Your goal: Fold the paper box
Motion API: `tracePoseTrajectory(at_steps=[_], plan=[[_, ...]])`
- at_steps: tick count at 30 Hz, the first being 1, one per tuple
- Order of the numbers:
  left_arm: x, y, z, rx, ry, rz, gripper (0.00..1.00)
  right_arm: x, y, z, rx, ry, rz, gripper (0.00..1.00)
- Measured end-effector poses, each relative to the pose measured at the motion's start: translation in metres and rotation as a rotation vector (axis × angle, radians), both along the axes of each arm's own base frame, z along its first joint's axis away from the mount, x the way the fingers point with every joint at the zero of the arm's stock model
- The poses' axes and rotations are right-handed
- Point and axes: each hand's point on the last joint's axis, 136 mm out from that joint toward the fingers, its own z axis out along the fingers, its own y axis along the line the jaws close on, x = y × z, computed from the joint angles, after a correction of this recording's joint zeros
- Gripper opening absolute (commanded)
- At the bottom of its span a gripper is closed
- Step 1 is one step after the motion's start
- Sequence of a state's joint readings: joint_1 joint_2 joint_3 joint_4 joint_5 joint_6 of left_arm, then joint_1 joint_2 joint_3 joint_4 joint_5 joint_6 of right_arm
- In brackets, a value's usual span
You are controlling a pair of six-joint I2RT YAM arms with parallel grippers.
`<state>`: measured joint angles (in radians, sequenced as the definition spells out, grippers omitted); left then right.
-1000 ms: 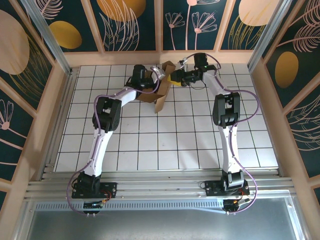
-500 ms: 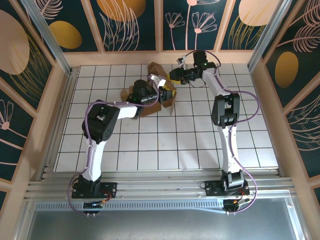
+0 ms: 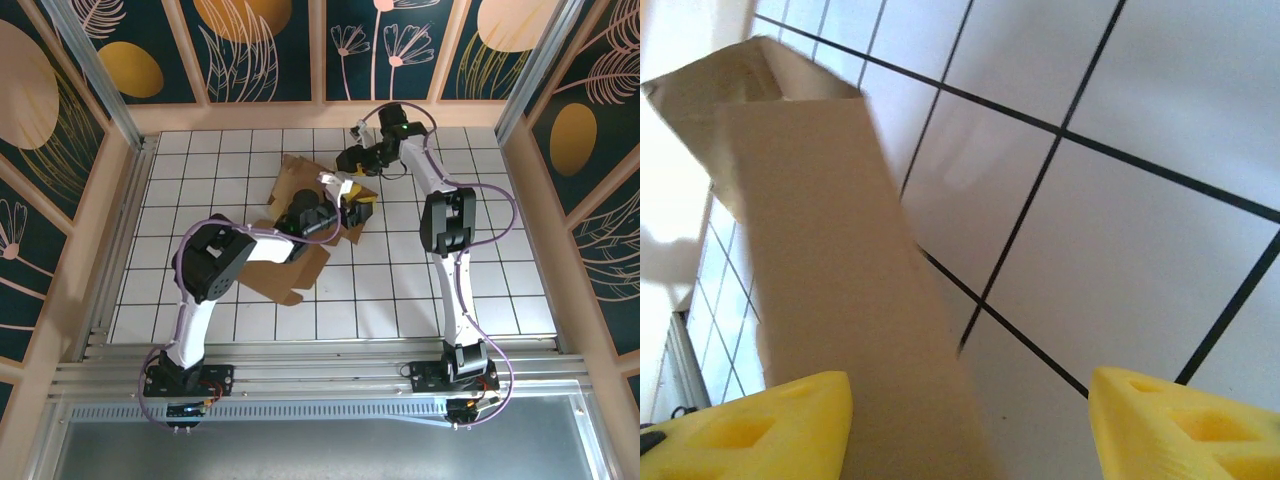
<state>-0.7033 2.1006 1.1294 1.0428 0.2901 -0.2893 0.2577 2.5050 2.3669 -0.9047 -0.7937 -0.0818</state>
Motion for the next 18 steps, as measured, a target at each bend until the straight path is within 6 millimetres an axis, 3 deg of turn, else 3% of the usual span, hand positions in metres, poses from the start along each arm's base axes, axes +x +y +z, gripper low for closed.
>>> tracePoseTrajectory(at_steps=[3, 8, 13, 15, 18], plan=[[-0.007, 0.019, 0.014, 0.029, -0.032, 0.040, 0.73, -0.003, 0.004, -0.003, -0.015, 0.004, 0.006, 0.65], [-0.025, 0.051, 0.059, 0.050, -0.085, 0.112, 0.73, -0.008, 0.011, 0.012, 0.015, -0.014, 0.019, 0.67], [-0.024, 0.089, 0.094, 0.123, 0.062, 0.289, 0.66, -0.011, 0.003, 0.015, -0.022, -0.060, -0.017, 0.74], [-0.028, 0.106, 0.096, 0.144, 0.142, 0.354, 0.65, -0.008, -0.006, 0.007, -0.092, -0.099, -0.053, 0.76], [-0.043, 0.130, 0.075, 0.194, 0.271, 0.408, 0.65, 0.003, -0.018, -0.004, -0.207, -0.185, -0.088, 0.78]])
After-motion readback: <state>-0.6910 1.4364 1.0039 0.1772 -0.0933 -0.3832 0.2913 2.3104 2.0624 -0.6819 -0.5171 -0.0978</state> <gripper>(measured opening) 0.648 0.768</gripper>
